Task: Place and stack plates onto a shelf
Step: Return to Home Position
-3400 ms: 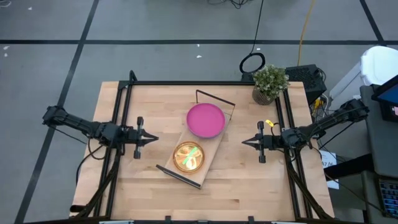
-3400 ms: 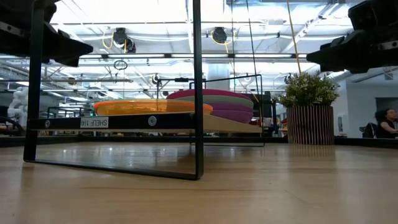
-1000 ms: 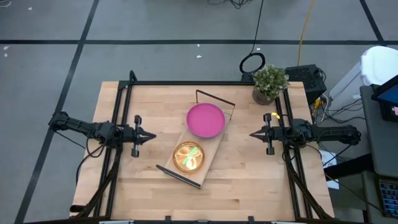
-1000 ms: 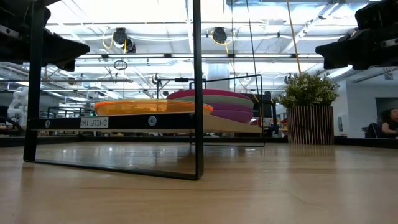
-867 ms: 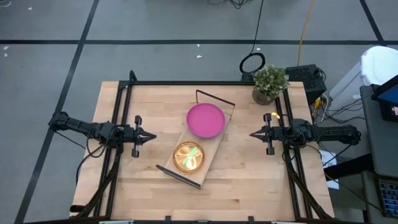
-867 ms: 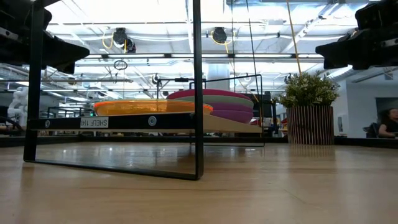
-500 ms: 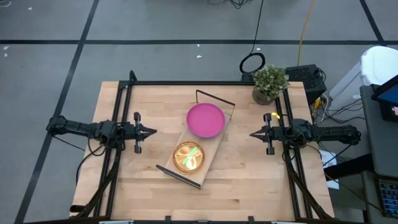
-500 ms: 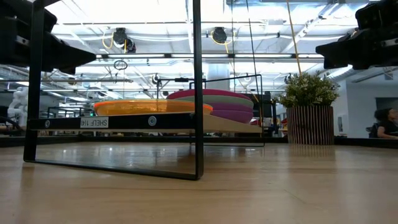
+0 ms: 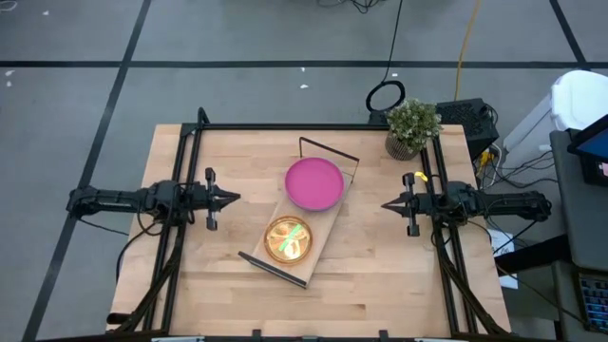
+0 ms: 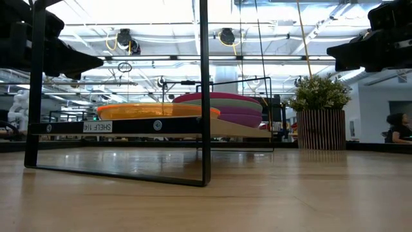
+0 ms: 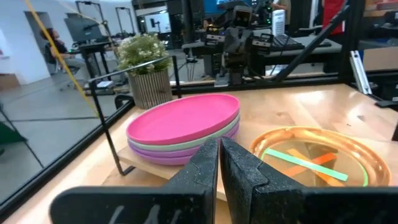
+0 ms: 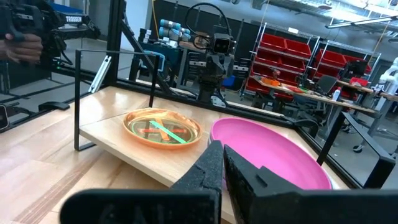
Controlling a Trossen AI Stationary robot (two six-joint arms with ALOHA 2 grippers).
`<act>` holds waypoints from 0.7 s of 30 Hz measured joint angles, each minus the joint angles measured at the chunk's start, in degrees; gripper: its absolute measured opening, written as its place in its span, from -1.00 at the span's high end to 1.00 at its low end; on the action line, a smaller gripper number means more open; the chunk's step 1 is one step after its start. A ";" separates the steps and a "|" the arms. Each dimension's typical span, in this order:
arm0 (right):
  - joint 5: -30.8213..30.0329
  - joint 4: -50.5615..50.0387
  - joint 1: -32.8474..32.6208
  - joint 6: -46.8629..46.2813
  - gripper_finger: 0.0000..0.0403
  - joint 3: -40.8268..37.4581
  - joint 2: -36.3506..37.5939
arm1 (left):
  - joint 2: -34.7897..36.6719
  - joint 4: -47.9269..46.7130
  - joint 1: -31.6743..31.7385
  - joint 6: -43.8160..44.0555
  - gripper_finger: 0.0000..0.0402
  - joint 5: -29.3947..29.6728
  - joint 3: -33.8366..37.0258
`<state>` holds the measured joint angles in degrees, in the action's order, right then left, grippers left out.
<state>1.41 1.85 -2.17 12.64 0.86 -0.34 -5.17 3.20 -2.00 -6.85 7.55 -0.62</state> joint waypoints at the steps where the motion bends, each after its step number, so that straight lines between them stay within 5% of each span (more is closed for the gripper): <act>1: 0.00 0.00 0.00 0.00 1.00 0.00 0.00 | 0.00 -0.18 0.22 0.55 0.88 -0.02 0.00; 21: -0.02 0.04 -0.02 0.01 1.00 0.00 0.00 | -0.02 -0.81 0.18 -0.14 0.88 3.17 -0.02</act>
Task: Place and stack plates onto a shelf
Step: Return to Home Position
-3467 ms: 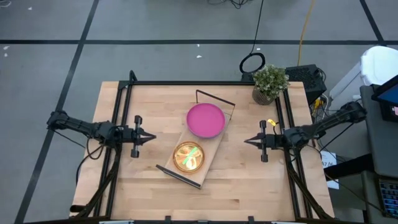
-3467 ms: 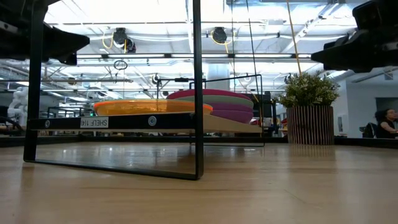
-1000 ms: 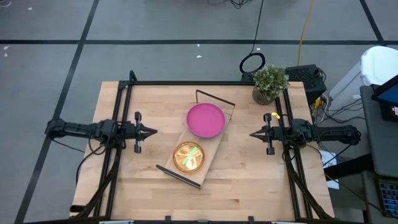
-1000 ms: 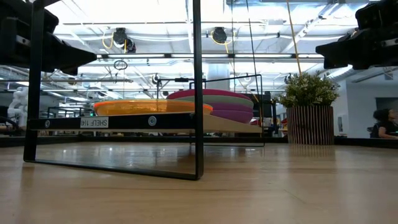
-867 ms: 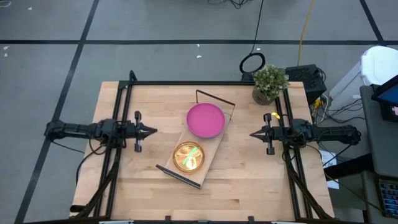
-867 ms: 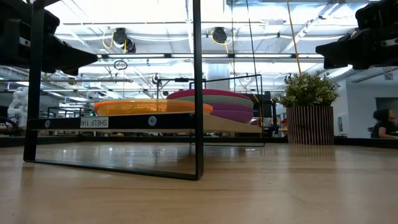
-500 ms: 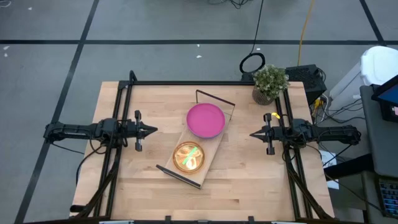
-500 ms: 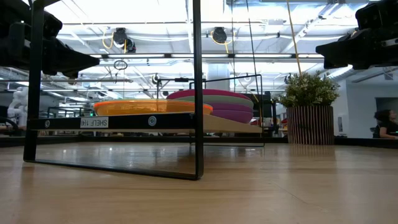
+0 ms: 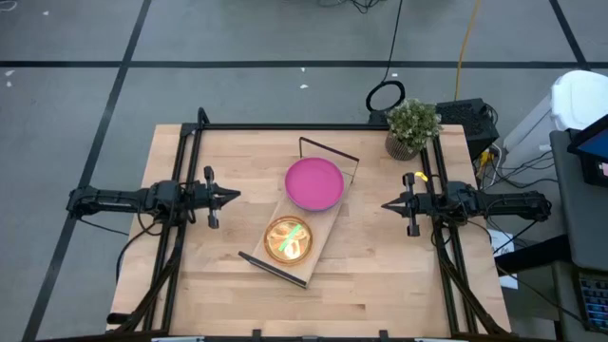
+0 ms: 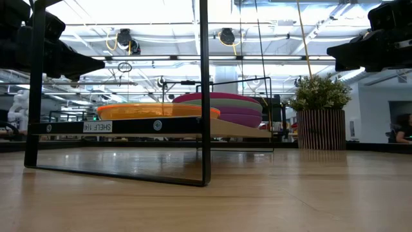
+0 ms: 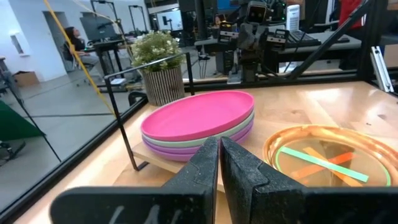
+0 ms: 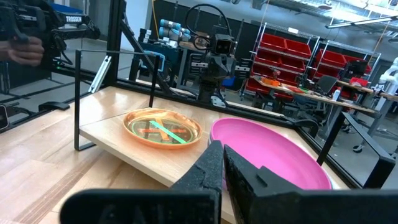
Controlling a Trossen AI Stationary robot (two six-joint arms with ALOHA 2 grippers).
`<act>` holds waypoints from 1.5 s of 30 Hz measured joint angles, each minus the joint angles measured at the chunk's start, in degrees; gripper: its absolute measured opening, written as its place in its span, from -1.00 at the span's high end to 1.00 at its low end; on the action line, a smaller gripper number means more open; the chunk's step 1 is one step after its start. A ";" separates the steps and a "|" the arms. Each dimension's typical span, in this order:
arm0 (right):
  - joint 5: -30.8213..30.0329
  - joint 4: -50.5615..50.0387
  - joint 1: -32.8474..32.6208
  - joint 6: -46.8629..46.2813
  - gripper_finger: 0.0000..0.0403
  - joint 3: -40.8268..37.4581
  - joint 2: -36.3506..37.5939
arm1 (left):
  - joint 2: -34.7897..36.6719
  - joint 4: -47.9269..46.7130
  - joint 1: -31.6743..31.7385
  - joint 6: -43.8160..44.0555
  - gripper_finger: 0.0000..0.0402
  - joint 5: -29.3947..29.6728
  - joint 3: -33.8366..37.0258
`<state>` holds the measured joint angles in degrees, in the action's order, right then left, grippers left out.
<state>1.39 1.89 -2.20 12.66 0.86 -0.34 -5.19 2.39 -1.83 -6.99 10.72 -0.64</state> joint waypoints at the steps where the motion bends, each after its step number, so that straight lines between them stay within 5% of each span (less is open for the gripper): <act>1: 0.01 0.00 0.00 -0.01 1.00 0.00 0.00 | 0.00 0.00 0.00 0.03 0.88 0.00 0.00; 36: 0.00 0.02 0.00 0.00 1.00 -0.01 0.00 | 0.00 1.14 0.00 -0.37 0.88 0.24 0.04; 45: 0.00 0.03 0.00 0.00 1.00 -0.02 0.00 | -0.02 0.85 0.00 -12.08 0.88 0.26 0.04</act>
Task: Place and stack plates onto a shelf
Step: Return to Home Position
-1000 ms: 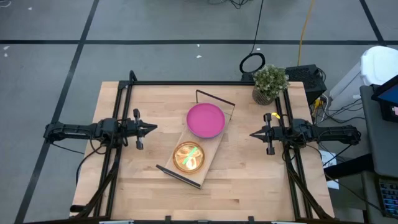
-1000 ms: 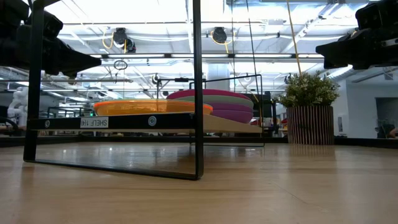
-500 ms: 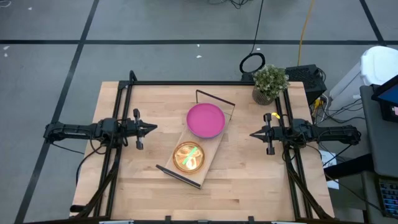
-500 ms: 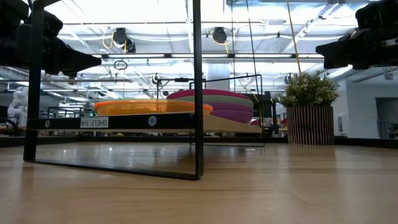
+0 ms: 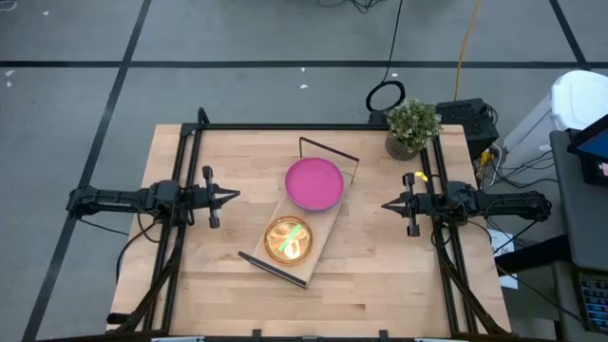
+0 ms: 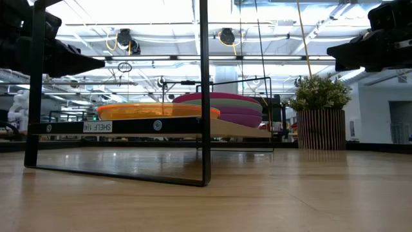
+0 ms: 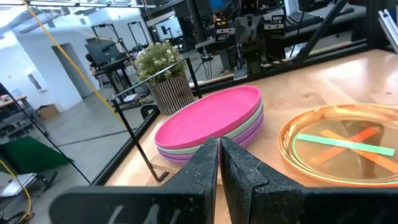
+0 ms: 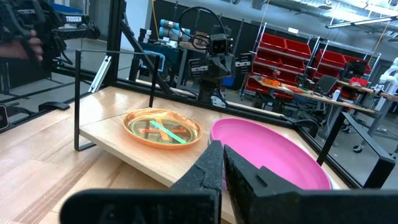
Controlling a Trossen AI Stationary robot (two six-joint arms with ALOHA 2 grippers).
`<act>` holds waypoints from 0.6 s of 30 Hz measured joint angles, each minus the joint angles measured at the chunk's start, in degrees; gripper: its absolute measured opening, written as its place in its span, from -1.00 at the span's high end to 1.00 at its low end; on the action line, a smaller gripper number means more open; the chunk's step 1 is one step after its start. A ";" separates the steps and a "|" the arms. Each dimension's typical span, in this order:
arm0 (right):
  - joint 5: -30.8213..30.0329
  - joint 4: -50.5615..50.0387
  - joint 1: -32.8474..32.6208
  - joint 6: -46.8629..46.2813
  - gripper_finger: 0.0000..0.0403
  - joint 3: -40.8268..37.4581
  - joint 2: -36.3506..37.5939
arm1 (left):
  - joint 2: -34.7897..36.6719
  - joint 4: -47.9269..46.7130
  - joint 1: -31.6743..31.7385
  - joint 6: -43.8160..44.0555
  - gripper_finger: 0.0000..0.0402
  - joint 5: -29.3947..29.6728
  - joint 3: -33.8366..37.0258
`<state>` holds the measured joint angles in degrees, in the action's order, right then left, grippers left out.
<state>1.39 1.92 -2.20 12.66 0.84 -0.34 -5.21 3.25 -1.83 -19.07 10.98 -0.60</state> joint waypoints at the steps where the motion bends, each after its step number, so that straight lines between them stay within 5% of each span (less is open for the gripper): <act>1: 0.00 0.00 0.01 0.00 1.00 0.02 0.00 | 0.00 0.00 0.00 0.01 0.88 0.00 0.00; 5: 0.00 -0.01 0.00 0.01 1.00 0.02 0.00 | 0.00 0.37 -0.03 1.97 0.88 0.00 0.00; 12: 0.00 0.01 0.00 0.00 1.00 0.02 0.00 | 0.00 1.45 -0.11 18.47 0.88 0.02 0.00; 18: 0.00 0.00 0.01 0.01 1.00 0.00 0.00 | -0.07 0.26 -0.17 19.46 0.92 -1.55 0.00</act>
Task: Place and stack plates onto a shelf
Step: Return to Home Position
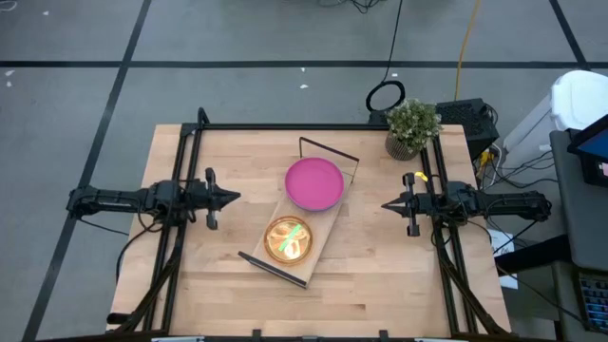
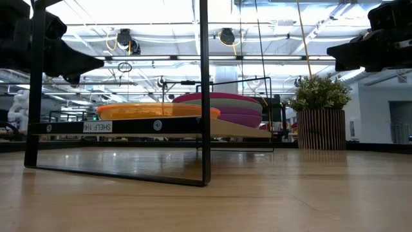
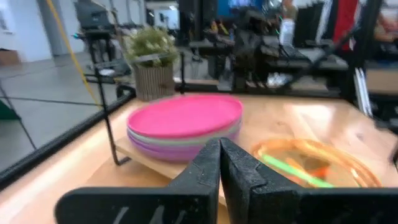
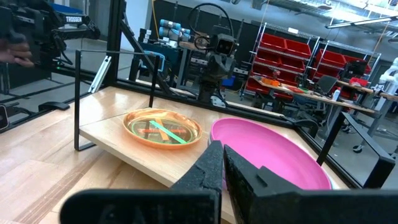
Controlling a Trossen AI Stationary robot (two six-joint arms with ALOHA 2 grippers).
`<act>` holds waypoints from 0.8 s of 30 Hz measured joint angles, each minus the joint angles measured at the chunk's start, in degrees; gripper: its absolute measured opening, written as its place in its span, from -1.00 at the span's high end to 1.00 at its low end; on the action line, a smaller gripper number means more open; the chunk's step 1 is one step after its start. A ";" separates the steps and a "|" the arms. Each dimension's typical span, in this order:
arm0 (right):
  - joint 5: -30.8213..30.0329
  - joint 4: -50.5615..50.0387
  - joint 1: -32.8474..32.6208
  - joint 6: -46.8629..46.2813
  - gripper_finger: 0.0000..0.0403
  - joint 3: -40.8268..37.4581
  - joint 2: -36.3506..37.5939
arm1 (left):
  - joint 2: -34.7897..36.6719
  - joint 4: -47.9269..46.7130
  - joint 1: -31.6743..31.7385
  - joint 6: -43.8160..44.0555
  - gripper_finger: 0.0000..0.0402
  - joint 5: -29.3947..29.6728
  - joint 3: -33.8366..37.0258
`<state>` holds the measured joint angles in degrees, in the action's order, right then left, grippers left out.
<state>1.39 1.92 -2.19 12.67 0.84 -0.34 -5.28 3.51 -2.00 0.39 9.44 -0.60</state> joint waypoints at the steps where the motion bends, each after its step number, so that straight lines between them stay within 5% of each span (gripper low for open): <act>1: 0.00 -0.01 -0.01 -0.02 1.00 0.00 0.00 | 0.00 -0.94 0.00 -0.47 0.96 -0.66 0.00; 24: 0.00 -0.01 -0.01 0.00 1.00 0.00 0.00 | 3.35 -0.93 0.11 -4.45 1.00 -0.73 0.02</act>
<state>1.39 1.92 -2.20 12.66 0.84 -0.34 -1.93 2.57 -1.89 -4.06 8.71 -0.58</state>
